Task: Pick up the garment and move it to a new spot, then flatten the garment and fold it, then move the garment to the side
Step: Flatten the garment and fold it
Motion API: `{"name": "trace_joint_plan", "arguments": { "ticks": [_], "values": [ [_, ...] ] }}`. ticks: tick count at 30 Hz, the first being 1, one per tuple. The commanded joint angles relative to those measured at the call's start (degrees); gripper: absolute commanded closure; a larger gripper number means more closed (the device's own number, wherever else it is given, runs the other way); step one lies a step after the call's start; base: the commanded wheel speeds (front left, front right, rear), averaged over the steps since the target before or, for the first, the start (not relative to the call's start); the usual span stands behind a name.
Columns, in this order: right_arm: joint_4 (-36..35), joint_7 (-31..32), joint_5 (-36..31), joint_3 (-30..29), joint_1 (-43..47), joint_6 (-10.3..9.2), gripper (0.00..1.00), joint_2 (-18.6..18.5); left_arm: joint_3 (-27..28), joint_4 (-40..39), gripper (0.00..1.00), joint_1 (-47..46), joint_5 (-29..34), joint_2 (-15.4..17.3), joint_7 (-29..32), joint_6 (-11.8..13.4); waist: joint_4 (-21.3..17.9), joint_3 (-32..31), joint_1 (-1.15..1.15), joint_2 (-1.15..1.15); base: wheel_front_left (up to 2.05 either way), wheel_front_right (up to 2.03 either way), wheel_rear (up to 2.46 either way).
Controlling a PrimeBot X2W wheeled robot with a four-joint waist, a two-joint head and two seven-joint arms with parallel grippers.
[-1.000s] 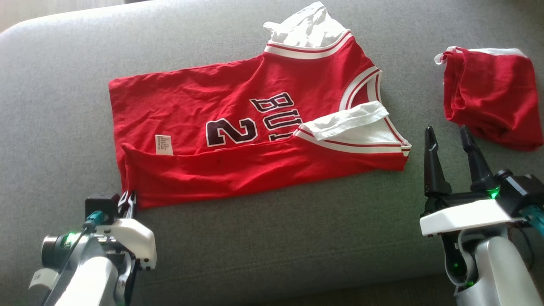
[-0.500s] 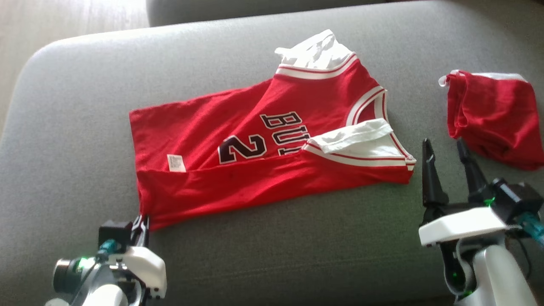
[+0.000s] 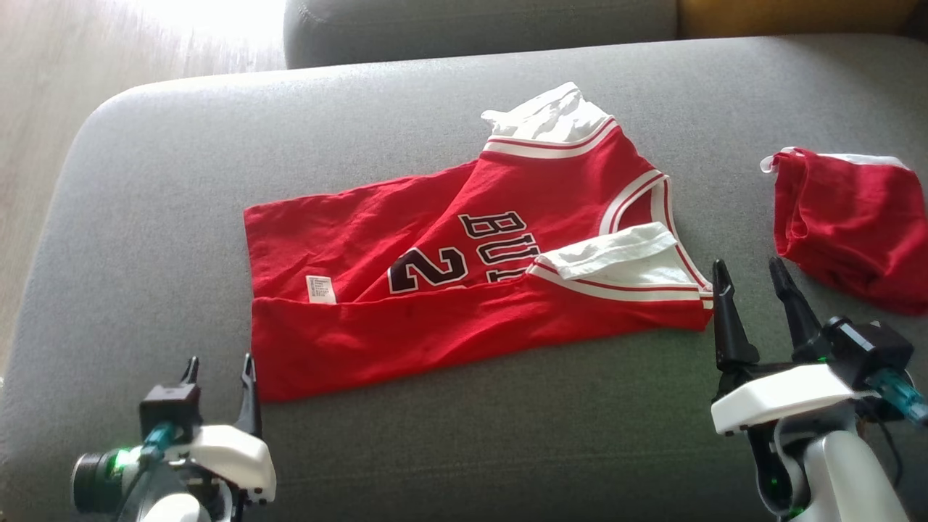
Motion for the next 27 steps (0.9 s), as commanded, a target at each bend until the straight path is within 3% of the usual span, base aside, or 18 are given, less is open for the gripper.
{"name": "trace_joint_plan", "arguments": {
  "ticks": [1,8,18,27],
  "values": [
    [-2.08,-0.03,-0.27,1.18,-0.68,-0.02,0.0,0.06,2.83,-2.0,0.0,-1.28,-0.43,0.64,-0.83,0.44,0.05,-0.01,0.0,0.0,0.0,0.0,0.0],
    [-2.69,0.21,-0.27,1.22,-0.33,-0.02,0.0,0.06,4.9,-4.78,0.0,1.43,-3.04,-2.97,-2.21,0.83,0.1,0.5,0.0,0.0,0.0,0.0,0.0],
    [-3.61,0.81,-0.81,1.25,-1.22,-0.02,0.0,0.06,5.02,2.85,0.0,-1.0,-5.63,-5.93,-2.14,-1.29,-1.42,2.63,0.0,0.0,0.0,0.0,0.0],
    [-3.94,0.78,-0.86,1.28,-1.94,-0.02,0.0,0.06,5.63,12.08,0.0,-6.09,-6.03,-6.43,0.72,1.34,-3.06,4.79,0.0,0.0,0.0,0.0,0.0]
  ]
}}
